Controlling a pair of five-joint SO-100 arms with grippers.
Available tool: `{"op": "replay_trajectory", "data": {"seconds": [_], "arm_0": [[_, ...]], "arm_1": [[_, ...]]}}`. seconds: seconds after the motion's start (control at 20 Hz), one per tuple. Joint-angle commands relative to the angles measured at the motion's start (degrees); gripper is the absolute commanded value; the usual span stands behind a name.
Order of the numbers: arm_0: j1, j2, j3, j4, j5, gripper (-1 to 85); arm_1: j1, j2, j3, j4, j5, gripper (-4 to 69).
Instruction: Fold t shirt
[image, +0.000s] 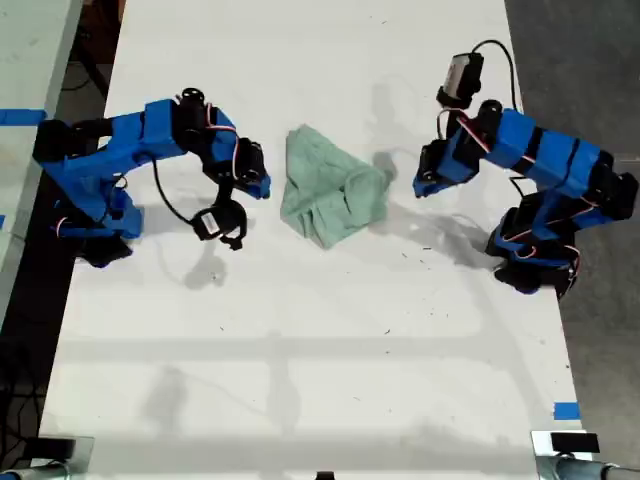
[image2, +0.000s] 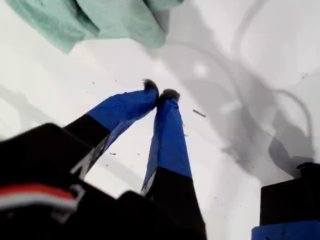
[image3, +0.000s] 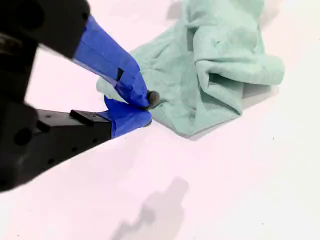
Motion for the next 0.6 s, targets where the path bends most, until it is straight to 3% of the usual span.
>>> {"op": "replay_trajectory", "data": {"seconds": [0.0, 0.25, 0.35, 0.45, 0.55], "arm_0": [[2.7, 22.5, 16.0, -5.4, -3.5, -0.1], [6.5, 74.0, 69.4, -28.2, -10.0, -0.1], [9.0, 86.8, 84.4, -32.2, -10.9, -0.1], [8.1, 101.9, 95.6, -30.7, -9.2, -0.1], [5.4, 101.8, 99.0, -30.7, -6.0, -0.1]], "arm_1": [[-8.6, 19.2, 9.5, -2.4, 4.6, 1.6], [-15.5, 47.0, 38.6, -10.4, 8.2, 1.6], [-16.5, 57.6, 49.8, -13.1, 8.5, 1.6], [-16.2, 72.1, 60.3, -13.8, 6.6, 1.6], [-14.6, 71.5, 66.2, -16.0, 6.1, 1.6]]}}
